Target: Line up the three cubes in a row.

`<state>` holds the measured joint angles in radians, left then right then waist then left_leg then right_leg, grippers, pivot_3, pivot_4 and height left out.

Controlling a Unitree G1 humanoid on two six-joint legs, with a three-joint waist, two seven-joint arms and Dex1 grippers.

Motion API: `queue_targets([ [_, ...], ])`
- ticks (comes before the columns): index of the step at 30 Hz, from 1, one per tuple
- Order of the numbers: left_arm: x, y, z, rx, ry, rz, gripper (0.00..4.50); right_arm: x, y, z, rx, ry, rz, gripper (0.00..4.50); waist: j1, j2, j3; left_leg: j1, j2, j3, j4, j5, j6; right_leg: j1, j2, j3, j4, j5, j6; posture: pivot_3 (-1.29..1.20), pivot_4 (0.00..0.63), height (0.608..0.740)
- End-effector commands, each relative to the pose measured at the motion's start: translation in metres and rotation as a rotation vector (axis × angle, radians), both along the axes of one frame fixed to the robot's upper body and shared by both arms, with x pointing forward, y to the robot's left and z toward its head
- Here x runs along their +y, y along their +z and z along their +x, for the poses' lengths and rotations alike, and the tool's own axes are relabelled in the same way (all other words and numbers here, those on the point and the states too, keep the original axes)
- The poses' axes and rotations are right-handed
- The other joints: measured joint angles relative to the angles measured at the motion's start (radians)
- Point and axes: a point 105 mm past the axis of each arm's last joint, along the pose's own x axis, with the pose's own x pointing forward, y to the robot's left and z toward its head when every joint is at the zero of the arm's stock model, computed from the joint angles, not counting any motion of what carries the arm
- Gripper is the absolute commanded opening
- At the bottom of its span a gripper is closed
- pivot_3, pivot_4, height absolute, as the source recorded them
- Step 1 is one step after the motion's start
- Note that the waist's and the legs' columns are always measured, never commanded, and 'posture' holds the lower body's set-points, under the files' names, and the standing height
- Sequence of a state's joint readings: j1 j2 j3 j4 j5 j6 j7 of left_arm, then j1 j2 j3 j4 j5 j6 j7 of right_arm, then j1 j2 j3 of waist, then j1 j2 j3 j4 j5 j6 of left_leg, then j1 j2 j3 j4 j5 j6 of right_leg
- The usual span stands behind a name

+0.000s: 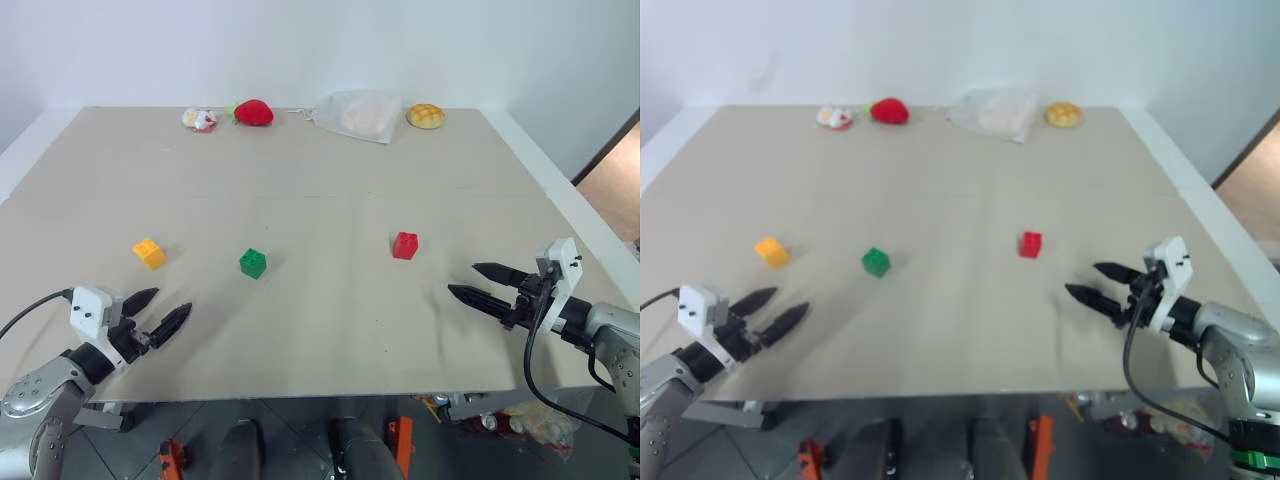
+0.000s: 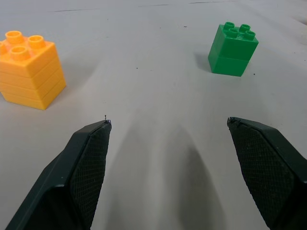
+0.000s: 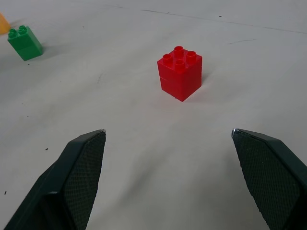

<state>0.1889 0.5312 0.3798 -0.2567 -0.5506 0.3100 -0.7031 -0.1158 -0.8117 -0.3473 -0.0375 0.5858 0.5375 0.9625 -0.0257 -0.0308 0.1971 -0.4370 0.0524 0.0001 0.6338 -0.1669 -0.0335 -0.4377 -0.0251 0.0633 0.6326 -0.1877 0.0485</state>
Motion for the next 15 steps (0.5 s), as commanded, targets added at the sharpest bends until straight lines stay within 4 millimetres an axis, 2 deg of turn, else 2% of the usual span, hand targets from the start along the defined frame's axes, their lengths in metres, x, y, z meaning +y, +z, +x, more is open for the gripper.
queue_targets([
  [1, -0.009, 0.019, 0.0, -0.072, -0.051, 0.004, 4.0, 0.009, 0.008, 0.009, -0.064, -0.01, -0.048, 4.37, 0.0, 0.0, 0.0, 0.0, 0.0, 0.0, 0.0, 0.0, 0.0, 0.0, 0.0, 0.0, 0.0, 0.0, 0.0, 0.0, 0.15, 0.739],
  [3, -0.03, 0.025, -0.005, -0.058, -0.201, -0.008, 4.0, 0.015, 0.002, 0.022, -0.085, -0.069, -0.122, 4.37, -0.003, -0.002, -0.001, 0.0, 0.0, 0.0, 0.0, 0.0, 0.0, 0.0, 0.001, 0.0, 0.0, 0.0, 0.0, 0.0, 0.15, 0.739],
  [7, -0.065, 0.039, -0.022, -0.059, -0.467, -0.015, 4.0, 0.024, -0.007, 0.033, -0.083, -0.117, -0.202, 4.37, -0.008, -0.003, -0.003, 0.0, 0.001, 0.0, 0.0, 0.0, 0.0, -0.001, 0.001, 0.0, 0.0, 0.001, -0.001, 0.0, 0.15, 0.739],
  [12, -0.088, 0.049, -0.022, -0.101, -0.599, 0.052, 4.0, 0.026, -0.009, 0.044, -0.072, -0.232, -0.233, 4.37, -0.008, -0.003, -0.003, -0.001, 0.0, 0.001, 0.0, 0.0, 0.0, -0.001, 0.001, 0.002, 0.0, 0.001, -0.001, 0.0, 0.15, 0.739],
  [15, -0.102, 0.054, -0.021, -0.141, -0.681, 0.089, 4.0, 0.042, 0.0, 0.047, -0.08, -0.27, -0.17, 4.37, -0.008, -0.003, -0.003, 0.0, 0.001, 0.001, 0.0, 0.0, 0.0, -0.001, 0.002, 0.002, 0.0, 0.001, 0.0, 0.0, 0.15, 0.739],
])
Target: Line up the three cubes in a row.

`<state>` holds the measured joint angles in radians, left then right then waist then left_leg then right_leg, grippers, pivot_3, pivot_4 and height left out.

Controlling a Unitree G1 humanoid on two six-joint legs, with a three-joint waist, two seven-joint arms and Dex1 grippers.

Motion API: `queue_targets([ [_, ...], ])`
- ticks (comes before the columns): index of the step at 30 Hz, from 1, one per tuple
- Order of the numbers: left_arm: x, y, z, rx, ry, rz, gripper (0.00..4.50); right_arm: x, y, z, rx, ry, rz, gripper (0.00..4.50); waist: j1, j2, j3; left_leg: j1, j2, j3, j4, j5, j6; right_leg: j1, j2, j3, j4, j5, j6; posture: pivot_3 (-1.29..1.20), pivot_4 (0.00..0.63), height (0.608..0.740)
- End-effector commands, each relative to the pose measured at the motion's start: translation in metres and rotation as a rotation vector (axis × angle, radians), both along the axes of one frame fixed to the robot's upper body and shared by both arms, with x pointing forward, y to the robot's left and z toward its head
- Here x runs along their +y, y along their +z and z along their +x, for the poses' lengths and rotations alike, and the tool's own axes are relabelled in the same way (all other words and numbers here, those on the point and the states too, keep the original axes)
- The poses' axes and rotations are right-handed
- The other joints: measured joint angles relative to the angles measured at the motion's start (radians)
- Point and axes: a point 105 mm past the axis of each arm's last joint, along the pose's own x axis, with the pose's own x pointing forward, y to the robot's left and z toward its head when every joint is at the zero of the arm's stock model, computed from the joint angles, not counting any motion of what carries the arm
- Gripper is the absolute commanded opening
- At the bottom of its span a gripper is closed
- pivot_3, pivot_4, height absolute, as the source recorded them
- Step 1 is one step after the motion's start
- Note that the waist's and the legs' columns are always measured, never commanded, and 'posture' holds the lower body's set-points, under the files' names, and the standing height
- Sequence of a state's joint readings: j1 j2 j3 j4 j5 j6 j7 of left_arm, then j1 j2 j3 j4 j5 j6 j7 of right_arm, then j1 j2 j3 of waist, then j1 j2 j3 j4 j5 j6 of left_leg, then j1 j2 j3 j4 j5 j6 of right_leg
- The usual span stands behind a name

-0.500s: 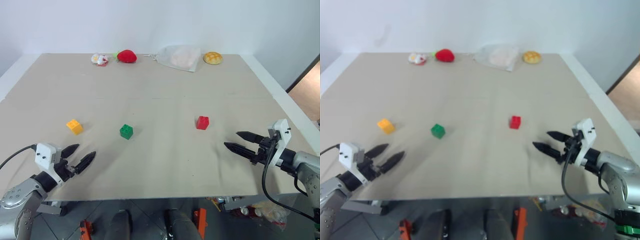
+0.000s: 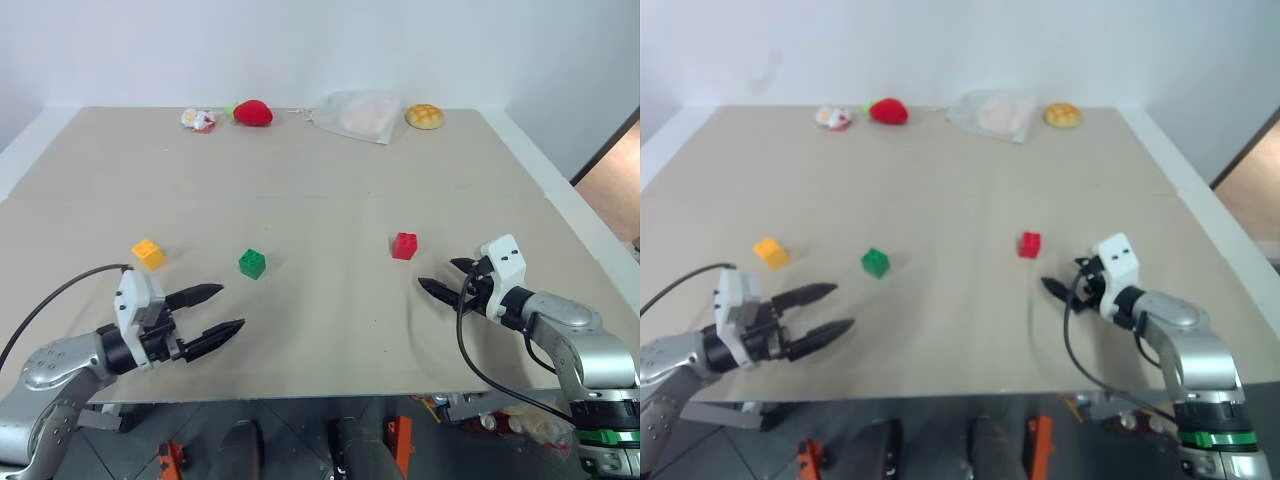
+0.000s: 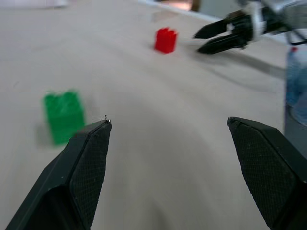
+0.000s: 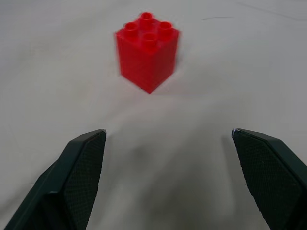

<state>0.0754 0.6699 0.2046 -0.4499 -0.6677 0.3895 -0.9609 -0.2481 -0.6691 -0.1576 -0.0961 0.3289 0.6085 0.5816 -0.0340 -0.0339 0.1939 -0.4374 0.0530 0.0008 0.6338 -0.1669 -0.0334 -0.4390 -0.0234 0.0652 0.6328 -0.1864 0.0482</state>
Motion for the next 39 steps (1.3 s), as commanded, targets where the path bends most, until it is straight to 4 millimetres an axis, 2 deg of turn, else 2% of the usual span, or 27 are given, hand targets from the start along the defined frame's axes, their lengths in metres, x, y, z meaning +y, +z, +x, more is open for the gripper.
queue_targets([
  [1, -0.018, 0.014, -0.001, -0.088, -0.104, 0.029, 4.0, 0.023, 0.025, 0.004, -0.075, -0.018, 0.035, 4.37, -0.001, 0.0, 0.0, 0.0, 0.001, 0.0, 0.0, 0.0, 0.0, 0.0, 0.001, 0.0, 0.0, 0.001, 0.001, 0.0, 0.15, 0.739],
  [7, -0.03, 0.019, 0.011, -0.119, -0.151, 0.011, 4.0, 0.053, 0.033, 0.002, -0.066, -0.009, 0.111, 4.37, -0.006, 0.0, 0.0, 0.0, 0.0, 0.0, 0.0, 0.0, 0.0, 0.0, 0.001, 0.001, 0.002, 0.002, 0.002, 0.0, 0.15, 0.739],
  [13, -0.036, 0.016, 0.018, -0.133, -0.167, 0.003, 4.0, 0.063, 0.027, 0.003, -0.05, -0.024, 0.076, 4.37, -0.01, 0.0, 0.0, 0.0, 0.0, -0.001, 0.0, 0.0, 0.0, 0.0, 0.001, 0.001, 0.002, 0.002, 0.002, 0.0, 0.15, 0.739],
  [31, -0.043, 0.02, 0.021, -0.179, -0.136, -0.04, 4.0, 0.089, 0.013, 0.037, -0.037, -0.101, 0.09, 4.37, -0.011, -0.001, -0.001, 0.0, 0.0, -0.001, -0.001, 0.0, 0.001, -0.001, 0.002, 0.002, 0.003, 0.003, 0.002, 0.0, 0.15, 0.739],
  [34, -0.044, 0.019, 0.02, -0.178, -0.132, -0.037, 4.02, 0.087, 0.008, 0.044, -0.027, -0.126, 0.071, 3.57, -0.011, -0.001, -0.001, 0.0, 0.0, -0.001, -0.001, 0.0, 0.001, -0.001, 0.002, 0.002, 0.003, 0.003, 0.002, 0.0, 0.15, 0.739],
  [39, -0.043, 0.02, 0.02, -0.18, -0.113, -0.048, 4.02, 0.087, 0.012, 0.049, -0.044, -0.119, 0.08, 1.85, -0.011, -0.001, -0.001, 0.0, 0.0, -0.001, -0.001, 0.0, 0.001, -0.001, 0.002, 0.002, 0.003, 0.003, 0.002, 0.0, 0.15, 0.739],
])
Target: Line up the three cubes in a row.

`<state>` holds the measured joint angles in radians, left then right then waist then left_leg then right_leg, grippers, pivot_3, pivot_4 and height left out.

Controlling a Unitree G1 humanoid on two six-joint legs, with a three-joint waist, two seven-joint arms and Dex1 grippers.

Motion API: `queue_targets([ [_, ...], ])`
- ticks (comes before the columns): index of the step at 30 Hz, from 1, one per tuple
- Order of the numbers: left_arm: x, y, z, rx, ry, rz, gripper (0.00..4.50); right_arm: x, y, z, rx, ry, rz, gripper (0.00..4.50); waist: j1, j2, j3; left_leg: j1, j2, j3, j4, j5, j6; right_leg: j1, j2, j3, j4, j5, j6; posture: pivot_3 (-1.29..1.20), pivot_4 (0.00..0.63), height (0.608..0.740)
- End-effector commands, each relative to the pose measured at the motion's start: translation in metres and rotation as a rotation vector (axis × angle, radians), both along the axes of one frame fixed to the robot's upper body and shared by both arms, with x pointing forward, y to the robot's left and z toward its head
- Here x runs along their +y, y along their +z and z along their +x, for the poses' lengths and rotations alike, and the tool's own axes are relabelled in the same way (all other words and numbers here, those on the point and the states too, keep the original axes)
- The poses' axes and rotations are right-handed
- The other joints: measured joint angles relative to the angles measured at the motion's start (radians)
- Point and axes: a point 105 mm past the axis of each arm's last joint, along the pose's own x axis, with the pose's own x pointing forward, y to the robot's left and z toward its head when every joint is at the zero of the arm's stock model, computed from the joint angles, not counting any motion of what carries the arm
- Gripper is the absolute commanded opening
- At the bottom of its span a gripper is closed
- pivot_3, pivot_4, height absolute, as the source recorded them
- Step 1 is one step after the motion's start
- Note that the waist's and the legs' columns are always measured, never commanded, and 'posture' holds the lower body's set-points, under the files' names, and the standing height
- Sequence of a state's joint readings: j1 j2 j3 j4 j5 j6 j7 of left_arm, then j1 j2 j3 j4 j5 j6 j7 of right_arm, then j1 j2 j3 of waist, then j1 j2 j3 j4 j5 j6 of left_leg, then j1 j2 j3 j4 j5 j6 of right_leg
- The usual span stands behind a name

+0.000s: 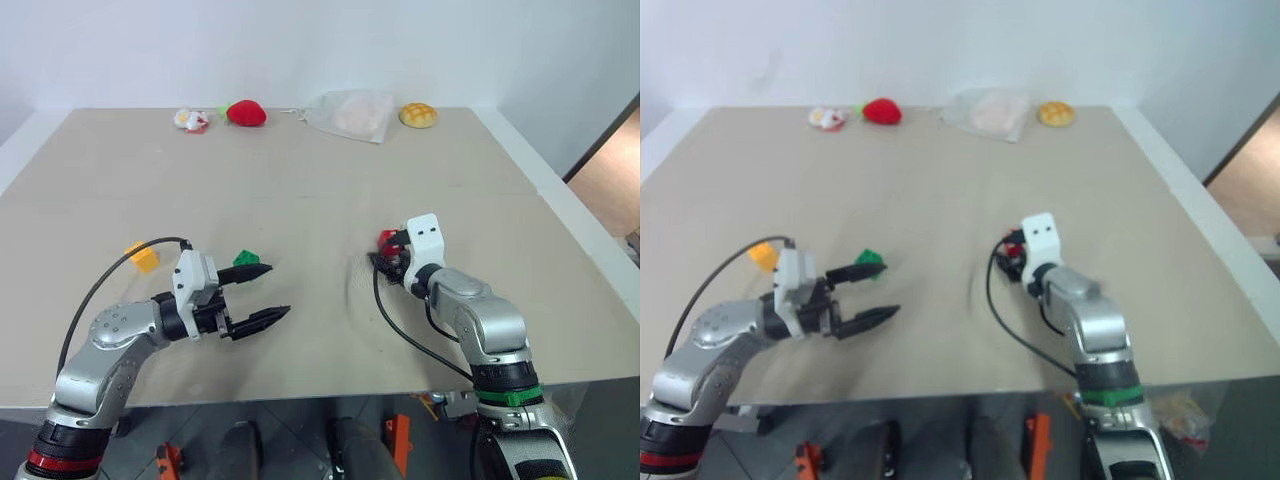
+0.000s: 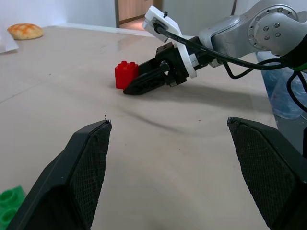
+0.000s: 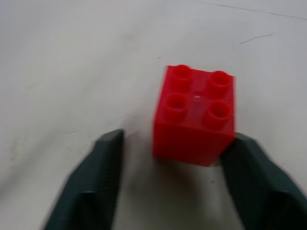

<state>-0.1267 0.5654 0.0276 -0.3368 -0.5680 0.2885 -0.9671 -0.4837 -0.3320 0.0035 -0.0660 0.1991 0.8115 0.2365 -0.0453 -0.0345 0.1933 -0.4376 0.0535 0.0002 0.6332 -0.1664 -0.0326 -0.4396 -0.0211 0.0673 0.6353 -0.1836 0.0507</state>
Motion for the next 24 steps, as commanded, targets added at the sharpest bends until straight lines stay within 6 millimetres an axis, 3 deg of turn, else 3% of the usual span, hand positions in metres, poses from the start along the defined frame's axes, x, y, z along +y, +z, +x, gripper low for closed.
queue_targets([
  [1, -0.002, 0.015, -0.005, -0.066, 0.002, -0.018, 4.02, 0.003, 0.019, 0.008, -0.074, 0.009, 0.02, 1.46, 0.0, 0.0, 0.0, 0.0, 0.0, 0.0, 0.0, 0.0, 0.0, 0.0, 0.0, 0.0, 0.0, 0.0, 0.0, 0.0, 0.15, 0.739],
  [2, -0.001, 0.015, -0.005, -0.066, 0.005, -0.019, 4.02, 0.004, 0.02, 0.008, -0.078, 0.01, 0.026, 1.21, 0.0, 0.0, 0.0, 0.0, 0.0, 0.0, 0.0, 0.0, 0.0, 0.0, 0.0, 0.0, 0.0, 0.0, 0.0, 0.0, 0.15, 0.739],
  [10, 0.001, 0.015, -0.007, -0.071, 0.028, -0.011, 4.02, 0.012, 0.023, 0.005, -0.109, 0.118, 0.004, 1.2, -0.001, 0.0, 0.0, 0.0, 0.0, 0.0, 0.0, 0.0, 0.0, 0.0, 0.0, 0.0, 0.0, 0.0, 0.0, 0.0, 0.15, 0.739],
  [13, 0.011, 0.015, -0.014, -0.046, 0.005, 0.008, 4.02, 0.023, 0.031, -0.031, -0.106, 0.516, -0.001, 1.2, 0.002, 0.0, 0.0, 0.0, 0.0, 0.0, 0.0, 0.0, 0.0, 0.0, 0.0, 0.001, 0.0, 0.0, 0.0, 0.0, 0.15, 0.739],
  [15, 0.017, 0.013, -0.017, -0.031, -0.011, 0.033, 4.02, 0.016, 0.028, -0.053, -0.065, 0.71, -0.039, 1.2, 0.004, 0.0, 0.0, 0.0, 0.0, 0.0, -0.001, 0.0, 0.001, 0.0, 0.0, 0.001, 0.0, -0.002, 0.001, 0.0, 0.15, 0.739],
  [17, 0.024, 0.012, -0.02, -0.017, -0.029, 0.068, 4.02, 0.002, 0.025, -0.062, -0.029, 0.823, -0.112, 1.2, 0.001, 0.0, 0.0, 0.0, 0.0, 0.0, -0.001, -0.001, 0.001, 0.0, 0.0, 0.001, 0.0, -0.002, 0.001, 0.0, 0.15, 0.739],
  [20, 0.032, 0.008, -0.021, 0.008, -0.04, 0.097, 4.02, -0.013, 0.027, -0.055, -0.005, 0.872, -0.158, 1.2, -0.006, 0.0, 0.0, 0.002, 0.0, 0.001, -0.001, -0.001, 0.001, 0.0, 0.0, 0.001, 0.0, -0.001, 0.0, 0.0, 0.15, 0.739],
  [24, 0.041, 0.003, -0.018, 0.038, -0.013, 0.099, 4.02, -0.012, 0.033, -0.033, -0.057, 0.92, -0.231, 1.2, -0.017, -0.001, 0.0, 0.006, -0.001, 0.0, 0.0, -0.001, 0.001, 0.0, 0.0, 0.001, 0.0, 0.001, -0.004, 0.0, 0.15, 0.739],
])
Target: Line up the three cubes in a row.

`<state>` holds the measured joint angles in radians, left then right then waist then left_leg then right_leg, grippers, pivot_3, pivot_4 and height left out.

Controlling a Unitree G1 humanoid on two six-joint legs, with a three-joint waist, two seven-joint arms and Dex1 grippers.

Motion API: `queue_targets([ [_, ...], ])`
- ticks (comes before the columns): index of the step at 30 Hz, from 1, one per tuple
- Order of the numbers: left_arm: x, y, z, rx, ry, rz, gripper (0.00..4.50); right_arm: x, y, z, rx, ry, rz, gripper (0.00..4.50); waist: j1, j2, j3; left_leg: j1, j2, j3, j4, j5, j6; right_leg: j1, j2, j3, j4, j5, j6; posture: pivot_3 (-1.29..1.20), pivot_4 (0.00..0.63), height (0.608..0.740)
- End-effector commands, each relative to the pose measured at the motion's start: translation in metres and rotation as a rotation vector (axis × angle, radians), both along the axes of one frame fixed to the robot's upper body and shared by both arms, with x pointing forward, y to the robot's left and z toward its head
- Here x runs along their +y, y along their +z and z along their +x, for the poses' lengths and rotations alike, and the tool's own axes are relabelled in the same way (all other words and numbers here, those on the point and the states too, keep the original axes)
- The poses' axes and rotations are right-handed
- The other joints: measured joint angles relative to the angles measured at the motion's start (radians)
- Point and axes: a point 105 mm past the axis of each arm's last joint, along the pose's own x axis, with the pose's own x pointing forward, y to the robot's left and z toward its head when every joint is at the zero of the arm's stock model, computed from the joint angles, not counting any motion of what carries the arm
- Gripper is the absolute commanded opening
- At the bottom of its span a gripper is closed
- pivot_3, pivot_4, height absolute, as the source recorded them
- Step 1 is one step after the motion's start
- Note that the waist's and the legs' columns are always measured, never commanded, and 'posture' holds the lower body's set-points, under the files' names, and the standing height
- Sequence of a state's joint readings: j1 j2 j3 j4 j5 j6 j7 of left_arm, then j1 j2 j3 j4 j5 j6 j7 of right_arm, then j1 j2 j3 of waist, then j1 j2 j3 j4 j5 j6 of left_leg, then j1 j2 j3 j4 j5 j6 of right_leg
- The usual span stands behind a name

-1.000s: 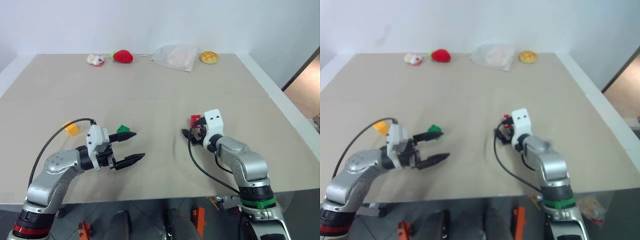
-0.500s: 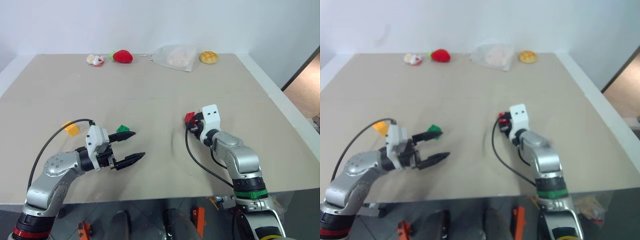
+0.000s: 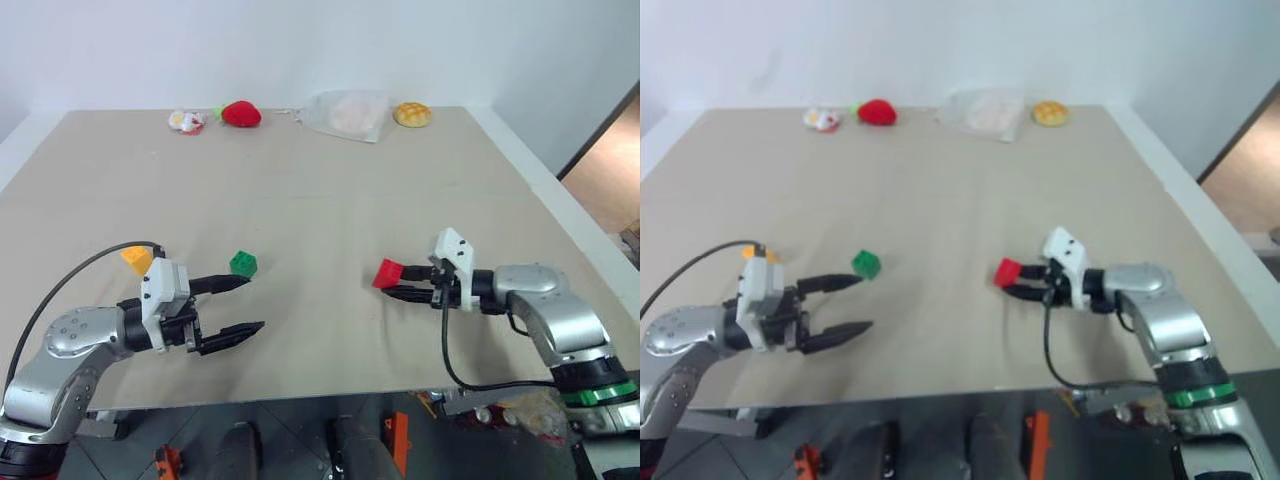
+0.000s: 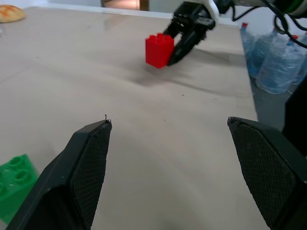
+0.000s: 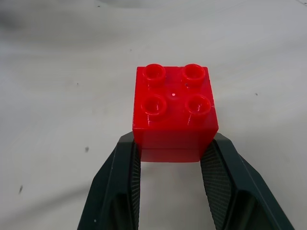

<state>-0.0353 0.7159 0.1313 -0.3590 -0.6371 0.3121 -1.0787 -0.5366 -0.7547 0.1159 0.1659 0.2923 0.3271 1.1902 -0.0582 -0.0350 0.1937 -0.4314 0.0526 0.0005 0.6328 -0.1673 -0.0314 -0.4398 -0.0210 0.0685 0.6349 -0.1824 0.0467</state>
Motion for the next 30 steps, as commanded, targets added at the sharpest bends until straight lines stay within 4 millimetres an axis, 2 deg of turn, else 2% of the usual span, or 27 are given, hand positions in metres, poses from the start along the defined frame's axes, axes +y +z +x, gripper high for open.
queue_targets([
  [1, 0.01, 0.003, 0.0, -0.007, 0.018, 0.001, 4.02, 0.007, 0.011, 0.015, -0.101, 0.073, -0.03, 1.2, -0.005, 0.0, 0.0, 0.0, 0.0, -0.001, 0.0, 0.0, 0.0, 0.0, 0.001, 0.0, 0.0, 0.0, -0.001, 0.0, 0.15, 0.739],
  [5, 0.011, 0.001, -0.002, 0.006, 0.019, -0.001, 4.02, 0.023, 0.006, 0.022, -0.123, 0.161, -0.024, 1.2, -0.013, -0.001, 0.0, 0.0, 0.0, -0.001, 0.0, 0.0, 0.0, 0.0, 0.001, 0.0, 0.0, 0.001, -0.001, 0.0, 0.15, 0.739],
  [10, 0.017, 0.001, -0.004, 0.009, 0.043, 0.013, 4.02, 0.04, -0.006, 0.012, -0.086, 0.332, -0.058, 1.2, -0.013, -0.001, 0.0, -0.002, 0.0, -0.001, -0.001, 0.0, 0.0, 0.0, 0.001, 0.001, 0.0, 0.001, 0.001, 0.0, 0.15, 0.739],
  [14, 0.02, 0.002, -0.007, 0.008, 0.06, 0.015, 4.02, 0.043, -0.014, 0.007, -0.076, 0.398, -0.092, 1.2, -0.013, -0.001, 0.0, -0.002, 0.0, -0.001, -0.006, 0.0, 0.0, -0.001, 0.002, 0.001, 0.0, -0.002, 0.001, 0.0, 0.15, 0.739],
  [27, 0.027, 0.0, -0.01, 0.01, 0.117, 0.016, 4.02, 0.047, -0.027, 0.012, -0.06, 0.426, -0.127, 1.2, -0.016, -0.001, 0.0, 0.002, 0.0, -0.001, -0.007, 0.0, 0.0, 0.0, 0.002, 0.002, 0.001, -0.001, 0.0, 0.0, 0.15, 0.739],
  [28, 0.028, -0.001, -0.009, 0.012, 0.123, 0.016, 4.02, 0.046, -0.029, 0.012, -0.048, 0.427, -0.139, 2.24, -0.016, -0.001, 0.0, 0.002, 0.0, -0.001, -0.007, 0.0, 0.0, 0.0, 0.002, 0.002, 0.001, -0.001, 0.0, 0.0, 0.15, 0.739],
  [30, 0.033, -0.002, -0.005, 0.019, 0.148, 0.005, 4.02, 0.046, -0.03, 0.013, -0.045, 0.424, -0.141, 2.89, -0.016, -0.001, 0.0, 0.002, 0.0, -0.001, -0.008, 0.0, 0.0, 0.0, 0.002, 0.002, 0.002, -0.001, 0.0, 0.0, 0.15, 0.739],
])
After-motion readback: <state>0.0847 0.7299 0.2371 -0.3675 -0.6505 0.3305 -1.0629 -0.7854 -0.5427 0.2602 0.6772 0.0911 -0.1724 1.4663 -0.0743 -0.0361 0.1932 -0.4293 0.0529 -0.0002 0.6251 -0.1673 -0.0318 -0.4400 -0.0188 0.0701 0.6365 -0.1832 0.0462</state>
